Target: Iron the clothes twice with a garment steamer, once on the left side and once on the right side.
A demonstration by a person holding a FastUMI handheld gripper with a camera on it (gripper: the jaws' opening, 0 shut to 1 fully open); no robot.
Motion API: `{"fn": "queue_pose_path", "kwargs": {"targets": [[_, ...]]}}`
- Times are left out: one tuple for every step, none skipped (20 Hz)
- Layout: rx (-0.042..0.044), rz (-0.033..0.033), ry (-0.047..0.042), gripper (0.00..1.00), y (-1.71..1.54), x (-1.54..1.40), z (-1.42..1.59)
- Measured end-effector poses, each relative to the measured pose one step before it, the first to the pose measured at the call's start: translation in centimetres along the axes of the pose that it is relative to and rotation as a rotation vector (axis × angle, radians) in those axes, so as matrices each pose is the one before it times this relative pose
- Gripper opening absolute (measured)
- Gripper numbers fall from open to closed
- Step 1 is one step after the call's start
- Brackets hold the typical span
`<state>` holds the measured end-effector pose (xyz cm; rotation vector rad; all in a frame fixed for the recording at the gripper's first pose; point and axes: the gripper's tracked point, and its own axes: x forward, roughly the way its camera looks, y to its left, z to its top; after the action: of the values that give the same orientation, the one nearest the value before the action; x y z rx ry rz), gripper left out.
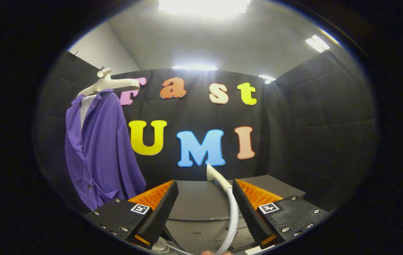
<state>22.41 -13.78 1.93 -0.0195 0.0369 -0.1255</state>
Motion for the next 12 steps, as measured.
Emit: {"fn": "queue_pose_path", "kwargs": {"targets": [[0.00151, 0.00809, -0.00086, 0.95, -0.776, 2.043, 0.238], [0.00504, 0.01460, -0.00136, 0.95, -0.591, 2.005, 0.302], [0.01003, 0.00858, -0.00010, 0.95, -0.695, 1.846, 0.099], [0.01554, 0.00520, 0.00465, 0.95, -0.842, 2.015, 0.056], [0.02008, 0.00426, 0.01481, 0.95, -0.809, 1.846, -0.098], [0.02316, 0.00651, 0.02311, 0.95, -0.658, 1.919, -0.471], [0.02566, 0.01017, 0.02549, 0.95, -0.575, 1.751, -0.369], [0.02612, 0.00797, 0.02715, 0.95, -0.517, 1.588, -0.566], [0.02577, 0.00618, 0.03153, 0.95, -0.517, 1.475, -0.729], [0.02785, 0.00562, 0.03484, 0.95, -0.490, 1.413, -0.756], [0.02642, 0.01139, 0.03756, 0.94, -0.343, 1.266, -0.784], [0.02258, 0.01303, 0.03806, 0.95, -0.242, 1.381, -0.854]]}}
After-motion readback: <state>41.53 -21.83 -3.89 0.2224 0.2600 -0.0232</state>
